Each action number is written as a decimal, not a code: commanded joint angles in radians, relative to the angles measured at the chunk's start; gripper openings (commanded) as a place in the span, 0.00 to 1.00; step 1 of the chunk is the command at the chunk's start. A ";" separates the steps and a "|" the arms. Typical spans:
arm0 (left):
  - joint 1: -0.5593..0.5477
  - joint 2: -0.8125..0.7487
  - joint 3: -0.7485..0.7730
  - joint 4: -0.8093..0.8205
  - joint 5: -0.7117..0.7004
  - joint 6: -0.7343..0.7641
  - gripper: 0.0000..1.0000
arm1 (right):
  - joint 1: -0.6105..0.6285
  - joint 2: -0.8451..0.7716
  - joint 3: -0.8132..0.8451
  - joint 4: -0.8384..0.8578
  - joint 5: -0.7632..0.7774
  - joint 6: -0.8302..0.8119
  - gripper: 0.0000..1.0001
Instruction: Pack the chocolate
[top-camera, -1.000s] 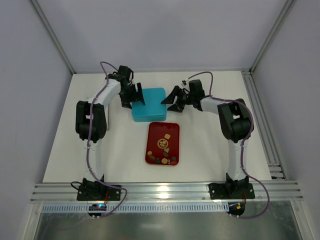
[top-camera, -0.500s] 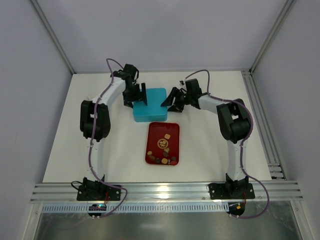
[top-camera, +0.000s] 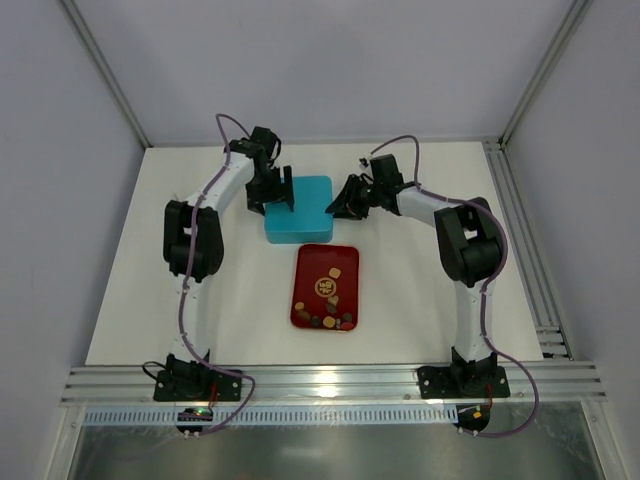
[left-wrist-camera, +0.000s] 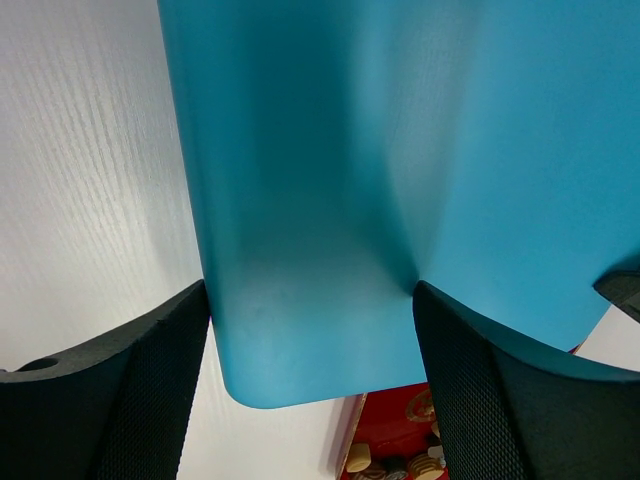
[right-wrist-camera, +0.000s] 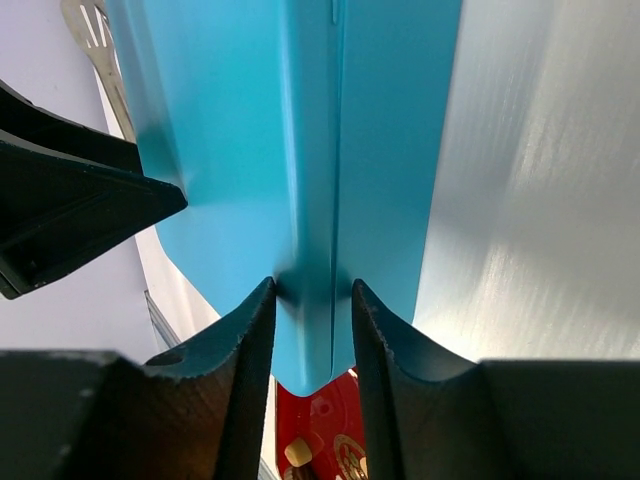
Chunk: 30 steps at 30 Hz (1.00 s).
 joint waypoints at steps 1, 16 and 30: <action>-0.032 0.058 -0.042 -0.017 -0.028 0.008 0.78 | 0.034 0.003 0.017 -0.037 0.028 -0.036 0.35; -0.031 0.048 -0.112 0.006 -0.016 0.023 0.77 | 0.048 -0.007 0.060 -0.101 0.098 -0.103 0.52; 0.001 0.006 -0.106 -0.019 0.054 0.092 0.82 | -0.048 0.104 0.275 -0.002 0.035 -0.016 0.72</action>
